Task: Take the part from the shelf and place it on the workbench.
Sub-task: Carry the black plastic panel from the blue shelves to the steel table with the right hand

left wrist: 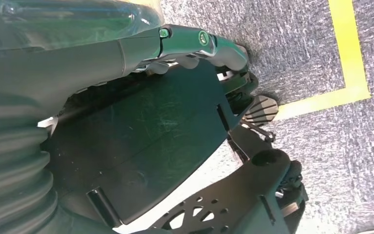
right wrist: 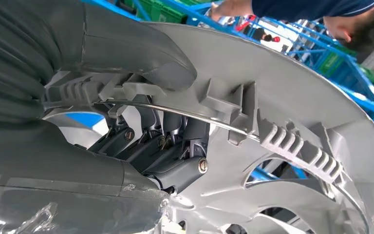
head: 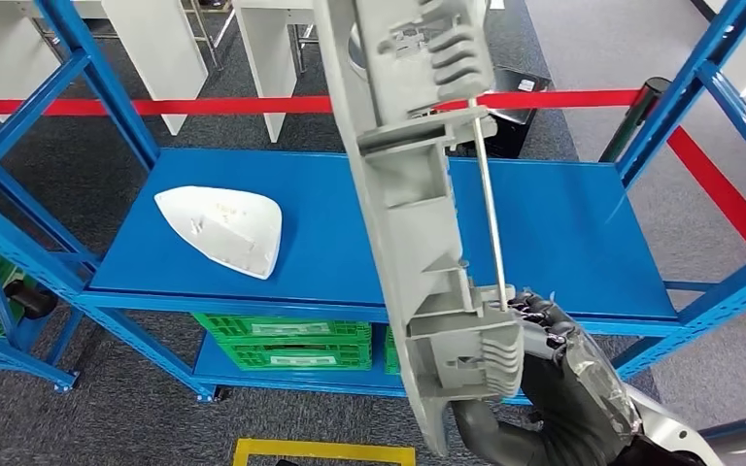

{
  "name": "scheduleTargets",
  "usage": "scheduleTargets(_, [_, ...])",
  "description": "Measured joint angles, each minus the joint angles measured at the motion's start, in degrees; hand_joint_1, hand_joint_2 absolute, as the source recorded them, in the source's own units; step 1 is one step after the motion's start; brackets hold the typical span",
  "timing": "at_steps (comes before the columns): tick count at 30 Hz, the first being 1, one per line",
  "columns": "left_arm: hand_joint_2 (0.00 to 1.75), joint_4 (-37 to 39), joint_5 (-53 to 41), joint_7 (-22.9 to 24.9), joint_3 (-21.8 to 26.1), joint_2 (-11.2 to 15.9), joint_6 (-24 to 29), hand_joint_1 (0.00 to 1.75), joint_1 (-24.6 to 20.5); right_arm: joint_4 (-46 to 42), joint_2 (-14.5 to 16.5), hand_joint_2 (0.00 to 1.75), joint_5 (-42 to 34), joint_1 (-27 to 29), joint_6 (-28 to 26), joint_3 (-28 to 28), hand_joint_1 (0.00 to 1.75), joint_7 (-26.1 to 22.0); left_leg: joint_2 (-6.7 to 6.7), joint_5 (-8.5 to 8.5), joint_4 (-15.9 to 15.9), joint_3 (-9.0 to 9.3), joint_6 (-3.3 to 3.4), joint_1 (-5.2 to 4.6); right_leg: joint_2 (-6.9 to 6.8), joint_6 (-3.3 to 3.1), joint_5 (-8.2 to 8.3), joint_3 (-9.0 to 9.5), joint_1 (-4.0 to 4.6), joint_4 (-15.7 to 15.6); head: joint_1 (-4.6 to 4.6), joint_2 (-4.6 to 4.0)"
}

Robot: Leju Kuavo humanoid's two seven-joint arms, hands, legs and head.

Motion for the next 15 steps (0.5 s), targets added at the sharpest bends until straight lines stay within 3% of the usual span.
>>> scheduleTargets(2, [1.75,0.0,0.02,-0.03,0.04,0.07,0.0,0.0,-0.02,0.0,0.01,1.75,-0.04,0.0,0.03,-0.01,1.75,0.03,0.07,-0.58,0.47,-0.19,-0.68,0.06,-0.1,-1.05,-0.18,-0.14,-0.09,-0.27,-0.25,0.0])
scheduleTargets(3, [1.75,-0.01,0.02,-0.09,0.05,0.1,-0.01,0.0,-0.04,0.0,0.02,1.75,-0.04,0.02,0.03,-0.02,1.75,0.04,0.13,-1.67,1.72,-0.64,-0.99,0.08,-0.19,-1.5,-0.08,-0.22,-0.15,-0.36,-0.45,0.0])
scheduleTargets(6, [1.75,-0.01,0.03,-0.39,0.19,0.14,-0.01,0.0,-0.41,0.01,0.03,1.75,-0.05,0.02,0.06,-0.02,1.75,0.04,0.26,-7.45,11.72,-4.27,-1.58,0.1,-0.48,-2.34,0.16,-0.49,0.11,-0.42,-1.22,0.0])
scheduleTargets(7, [1.75,-0.01,0.03,-0.44,0.28,0.14,0.0,0.0,-0.55,0.02,0.03,1.75,-0.07,0.03,0.08,-0.01,1.75,0.03,0.26,-8.6,14.92,-5.3,-1.59,0.09,-0.55,-2.46,0.22,-0.58,0.29,-0.39,-1.34,0.0])
scheduleTargets(8, [1.75,0.0,0.04,-0.46,0.39,0.15,-0.01,0.0,-0.61,0.04,0.03,1.75,-0.08,0.05,0.09,0.01,1.75,0.03,0.26,-8.62,16.45,-5.61,-1.5,0.08,-0.59,-2.55,0.27,-0.66,0.48,-0.35,-1.43,0.0])
scheduleTargets(9, [1.75,0.01,0.08,-0.44,0.49,0.15,-0.02,0.0,-0.57,0.05,0.03,1.75,-0.11,0.06,0.1,0.03,1.75,0.04,0.26,-7.5,15.83,-5.03,-1.29,0.07,-0.59,-2.63,0.31,-0.72,0.66,-0.29,-1.48,0.0])
scheduleTargets(12, [1.75,0.0,0.46,-0.3,0.59,0.17,-0.2,0.0,-0.06,0.07,0.02,1.75,-0.22,0.07,0.13,0.03,1.75,0.03,0.25,-2.02,5.69,-0.14,-0.11,-0.21,-0.51,-2.57,0.48,-0.88,1.13,-0.07,-1.52,0.0])
scheduleTargets(13, [1.75,0.0,0.6,-0.27,0.6,0.18,-0.32,0.0,0.08,0.07,0.02,1.75,-0.25,0.07,0.14,0.01,1.75,0.02,0.26,-1.12,2.96,0.99,0.23,-0.39,-0.5,-2.34,0.69,-1.02,1.16,-0.04,-1.49,0.0])
scheduleTargets(15, [1.75,0.01,0.75,-0.27,0.62,0.18,-0.56,0.0,0.25,0.07,0.02,1.75,-0.33,0.05,0.15,-0.02,1.75,0.01,0.25,-0.74,1.21,1.44,0.69,-0.76,-0.56,-1.67,1.32,-1.33,1.08,-0.14,-1.46,0.0])
